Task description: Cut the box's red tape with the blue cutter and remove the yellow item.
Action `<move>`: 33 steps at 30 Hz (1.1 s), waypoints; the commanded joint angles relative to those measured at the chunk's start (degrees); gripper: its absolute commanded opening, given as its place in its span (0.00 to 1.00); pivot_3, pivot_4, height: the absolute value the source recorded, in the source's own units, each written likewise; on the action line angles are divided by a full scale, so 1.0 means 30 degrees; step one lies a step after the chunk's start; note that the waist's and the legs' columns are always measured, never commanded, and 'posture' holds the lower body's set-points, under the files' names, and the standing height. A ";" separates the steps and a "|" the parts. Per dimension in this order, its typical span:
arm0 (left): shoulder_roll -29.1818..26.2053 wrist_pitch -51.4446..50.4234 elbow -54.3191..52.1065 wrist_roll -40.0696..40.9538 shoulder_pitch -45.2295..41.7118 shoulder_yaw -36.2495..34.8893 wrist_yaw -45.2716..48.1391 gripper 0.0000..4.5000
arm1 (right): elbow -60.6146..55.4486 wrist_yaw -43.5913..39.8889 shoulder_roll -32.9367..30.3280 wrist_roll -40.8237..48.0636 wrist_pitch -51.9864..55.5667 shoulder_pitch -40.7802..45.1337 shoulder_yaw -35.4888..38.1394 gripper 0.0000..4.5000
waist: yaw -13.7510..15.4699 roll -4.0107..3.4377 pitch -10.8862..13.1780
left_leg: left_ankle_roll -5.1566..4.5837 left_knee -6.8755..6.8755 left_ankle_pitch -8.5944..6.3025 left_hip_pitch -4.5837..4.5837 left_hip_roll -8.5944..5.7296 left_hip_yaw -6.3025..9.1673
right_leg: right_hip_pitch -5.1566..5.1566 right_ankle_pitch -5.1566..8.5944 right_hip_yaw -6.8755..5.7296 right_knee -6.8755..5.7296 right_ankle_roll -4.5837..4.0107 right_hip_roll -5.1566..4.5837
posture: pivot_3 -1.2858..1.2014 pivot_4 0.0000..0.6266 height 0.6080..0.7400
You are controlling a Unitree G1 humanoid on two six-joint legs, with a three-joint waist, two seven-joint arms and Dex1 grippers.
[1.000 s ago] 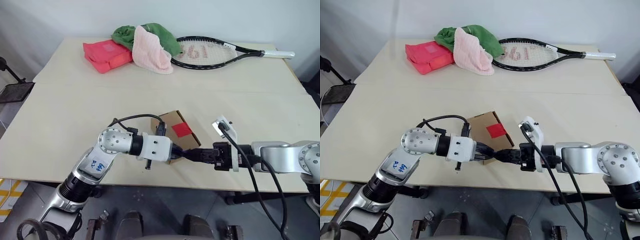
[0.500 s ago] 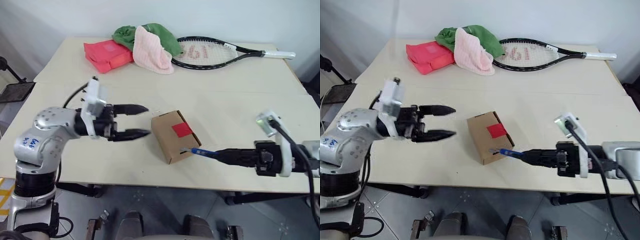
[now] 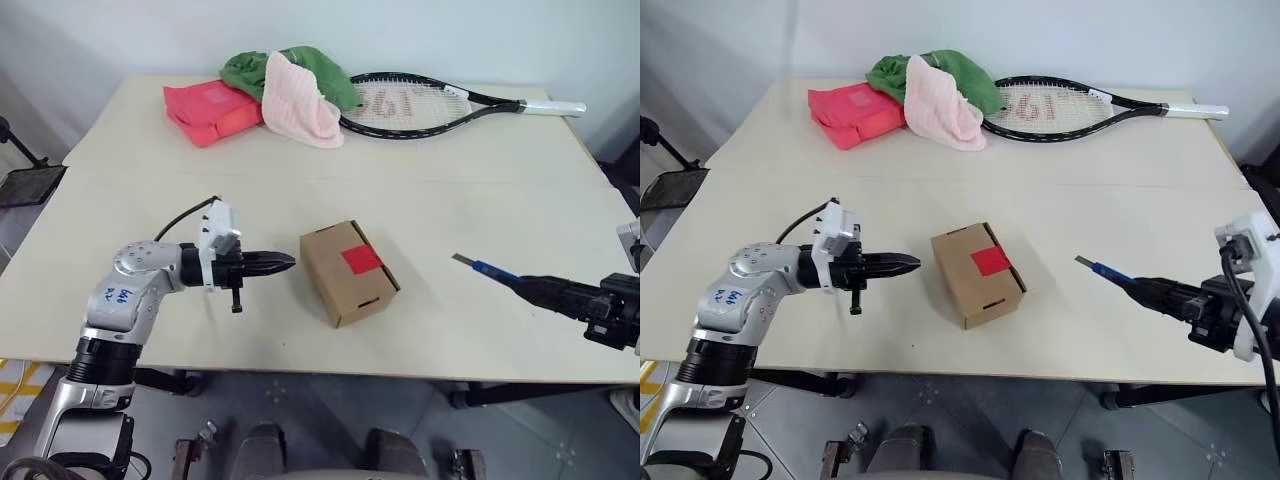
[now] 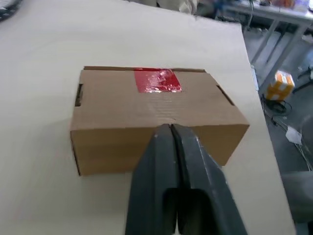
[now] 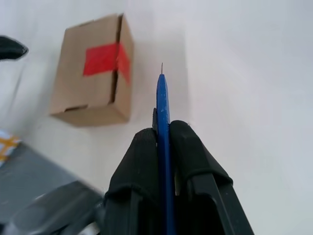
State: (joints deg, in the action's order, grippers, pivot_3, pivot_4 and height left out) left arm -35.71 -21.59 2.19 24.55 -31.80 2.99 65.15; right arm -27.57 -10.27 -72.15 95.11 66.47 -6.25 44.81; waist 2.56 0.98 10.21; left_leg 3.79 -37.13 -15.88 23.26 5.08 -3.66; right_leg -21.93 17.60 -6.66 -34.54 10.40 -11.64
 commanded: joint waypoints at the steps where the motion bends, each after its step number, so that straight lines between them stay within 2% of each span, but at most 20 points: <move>1: 0.0412 0.1009 0.0269 -0.0819 -0.0840 0.0518 -0.0019 0.01 | -0.0958 0.1211 -0.2114 0.0325 -0.1356 0.2518 -0.2586 0.03 | -0.0061 -0.0005 0.0003 | 0.0001 0.0001 0.0000 -0.0003 0.0001 0.0001 | -0.0006 0.0000 -0.0001 -0.0014 0.0001 0.0002 | 0.52 0.24 1.00; 4: 0.1111 0.1093 0.0472 -0.1124 -0.1667 0.0780 -0.0458 0.01 | -0.0457 0.3675 -0.4296 0.3584 -0.2811 0.5233 -0.6303 0.03 | -0.0066 0.0002 0.0009 | 0.0003 -0.0007 0.0001 0.0012 0.0002 -0.0003 | -0.0020 -0.0002 -0.0003 -0.0011 0.0005 -0.0001 | 0.52 0.24 1.00; 6: 0.1573 0.1122 0.0684 -0.1633 -0.2301 0.1189 -0.0886 0.01 | -0.0567 0.5101 -0.5771 0.4744 -0.3324 0.7912 -0.9765 0.03 | -0.0057 0.0015 0.0018 | 0.0003 -0.0013 0.0001 0.0026 0.0001 -0.0010 | -0.0019 -0.0005 -0.0007 0.0005 0.0011 -0.0004 | 0.52 0.24 1.00; 9: 0.2148 0.1239 0.1104 -0.2403 -0.2935 0.1702 -0.1474 0.01 | 0.0073 0.7936 -0.4149 0.5578 -0.2787 1.3501 -1.4558 0.03 | -0.0218 0.0072 0.0045 | 0.0008 -0.0022 -0.0002 0.0029 0.0003 -0.0012 | -0.0019 -0.0006 -0.0005 0.0027 0.0011 -0.0004 | 0.52 0.24 1.00; 10: 0.2257 0.1367 0.1255 -0.2827 -0.3143 0.1967 -0.1634 0.01 | 0.0604 0.9055 -0.2923 0.5789 -0.2466 1.5502 -1.6006 0.03 | -0.0238 0.0079 0.0049 | 0.0008 -0.0033 -0.0003 0.0047 0.0002 -0.0012 | -0.0018 -0.0015 -0.0005 0.0052 0.0014 -0.0005 | 0.52 0.24 1.00; 12: 0.2485 0.1364 0.1446 -0.3314 -0.3435 0.2179 -0.2015 0.01 | 0.1500 1.0482 -0.1151 0.5954 -0.2003 1.7960 -1.7784 0.03 | -0.0402 0.0101 0.0056 | 0.0008 -0.0033 -0.0002 0.0049 0.0002 -0.0012 | -0.0024 -0.0021 -0.0008 0.0042 0.0019 -0.0003 | 0.52 0.24 1.00; 15: 0.2625 0.1420 0.1709 -0.3930 -0.3684 0.2292 -0.2583 0.01 | 0.2803 1.1892 0.0991 0.5965 -0.1382 1.9806 -1.9148 0.03 | -0.0419 0.0101 0.0056 | 0.0011 -0.0049 0.0000 0.0186 0.0006 -0.0032 | -0.0223 -0.0028 0.0003 -0.0064 0.0027 -0.0004 | 0.52 0.24 1.00; 17: 0.2638 0.1282 0.1697 -0.4156 -0.3708 0.2352 -0.2750 0.01 | 0.3506 1.2019 0.1702 0.5965 -0.0432 2.0741 -1.9856 0.03 | -0.0411 0.0101 0.0056 | 0.0015 -0.0074 0.0004 0.0270 0.0012 -0.0031 | -0.0321 -0.0029 -0.0015 -0.0108 0.0027 -0.0005 | 0.52 0.24 1.00; 24: 0.2530 0.0870 0.1347 -0.4754 -0.3613 0.2833 -0.2619 0.01 | 0.5639 1.0976 0.2682 0.5965 0.2208 2.2916 -2.1152 0.03 | -0.0288 0.0100 0.0057 | 0.0014 -0.0093 0.0003 0.0326 0.0011 -0.0032 | -0.0378 -0.0032 -0.0033 -0.0124 0.0033 -0.0010 | 0.52 0.24 1.00; 33: 0.2691 0.0596 0.0913 -0.5070 -0.3188 0.3380 -0.2610 0.01 | 0.8192 1.1686 0.3743 0.5965 0.3671 2.5098 -2.1719 0.03 | -0.0328 0.0100 0.0056 | 0.0013 -0.0132 0.0002 0.0332 0.0016 -0.0041 | -0.0376 -0.0032 -0.0026 -0.0154 0.0032 -0.0013 | 0.52 0.24 1.00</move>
State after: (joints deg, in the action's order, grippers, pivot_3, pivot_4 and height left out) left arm -27.77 -18.94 6.56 9.83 -42.14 12.07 57.14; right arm -3.34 24.50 -60.80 112.09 76.65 67.27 -20.62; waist 1.57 1.28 10.37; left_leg 3.83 -37.53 -15.87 24.26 5.13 -3.79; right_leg -23.05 17.50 -6.73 -35.00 10.49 -11.68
